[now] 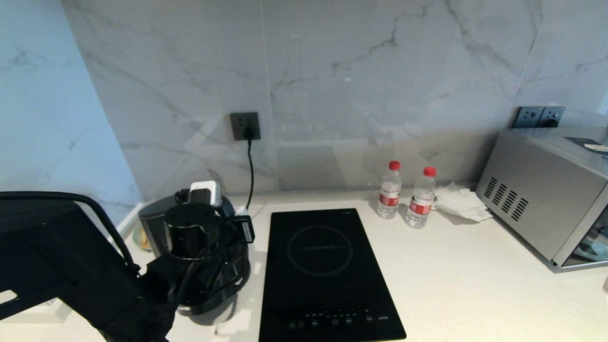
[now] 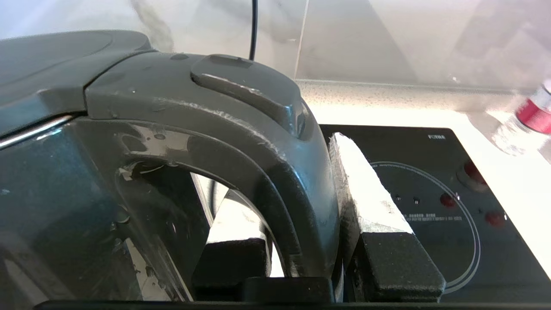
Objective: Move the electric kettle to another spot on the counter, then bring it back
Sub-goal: Place it on the power base
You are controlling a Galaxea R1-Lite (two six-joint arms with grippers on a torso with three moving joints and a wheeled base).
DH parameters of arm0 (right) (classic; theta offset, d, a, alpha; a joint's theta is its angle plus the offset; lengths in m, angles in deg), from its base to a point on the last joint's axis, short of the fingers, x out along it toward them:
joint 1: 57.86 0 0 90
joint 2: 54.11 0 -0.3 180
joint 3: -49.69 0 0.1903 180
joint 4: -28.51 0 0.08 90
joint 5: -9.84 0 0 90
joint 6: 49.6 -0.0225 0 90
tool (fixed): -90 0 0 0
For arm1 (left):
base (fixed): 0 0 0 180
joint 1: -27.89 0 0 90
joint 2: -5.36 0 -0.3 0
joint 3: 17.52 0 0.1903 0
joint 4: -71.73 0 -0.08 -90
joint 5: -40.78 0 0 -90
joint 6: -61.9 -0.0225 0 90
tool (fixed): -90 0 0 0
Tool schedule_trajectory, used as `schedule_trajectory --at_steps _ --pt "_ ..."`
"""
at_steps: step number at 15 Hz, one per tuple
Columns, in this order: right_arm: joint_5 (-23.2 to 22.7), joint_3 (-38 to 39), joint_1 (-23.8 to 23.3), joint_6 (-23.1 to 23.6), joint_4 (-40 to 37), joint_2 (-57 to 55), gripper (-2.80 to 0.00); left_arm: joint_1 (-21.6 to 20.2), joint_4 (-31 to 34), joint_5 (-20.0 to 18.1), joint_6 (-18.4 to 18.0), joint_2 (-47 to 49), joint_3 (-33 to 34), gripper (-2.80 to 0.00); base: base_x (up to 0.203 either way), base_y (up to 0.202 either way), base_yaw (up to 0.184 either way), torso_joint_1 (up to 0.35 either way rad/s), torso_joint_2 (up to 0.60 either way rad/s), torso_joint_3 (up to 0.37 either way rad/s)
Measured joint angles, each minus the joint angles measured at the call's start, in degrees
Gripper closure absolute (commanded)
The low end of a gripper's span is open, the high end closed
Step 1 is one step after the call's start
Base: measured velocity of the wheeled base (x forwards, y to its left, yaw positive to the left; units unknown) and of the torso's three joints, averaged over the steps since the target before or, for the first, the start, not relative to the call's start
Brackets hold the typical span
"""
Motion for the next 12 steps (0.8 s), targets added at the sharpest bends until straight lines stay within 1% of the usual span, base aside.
schedule_trajectory --at_steps 2,4,8,10,12 --pt "0.0 0.0 0.0 0.0 0.0 0.0 0.0 1.0 -1.6 0.9 0.0 2.0 -2.4 0.0 0.0 0.0 0.0 0.0 0.0 0.0" --pt "0.0 0.0 0.0 0.0 0.0 0.0 0.0 1.2 -1.7 2.0 0.0 3.4 -5.2 0.0 0.0 0.0 0.0 0.0 0.0 0.0" --pt "0.0 0.0 0.0 0.0 0.0 0.0 0.0 1.2 -1.5 2.4 -0.2 6.0 -9.4 0.0 0.0 0.0 0.0 0.0 0.0 0.0" --pt "0.0 0.0 0.0 0.0 0.0 0.0 0.0 0.8 -1.8 2.8 -1.7 8.1 -11.5 0.0 0.0 0.0 0.0 0.0 0.0 0.0" --pt "0.0 0.0 0.0 0.0 0.0 0.0 0.0 0.9 -1.9 2.8 -2.1 10.1 -12.7 0.0 0.0 0.0 0.0 0.0 0.0 0.0"
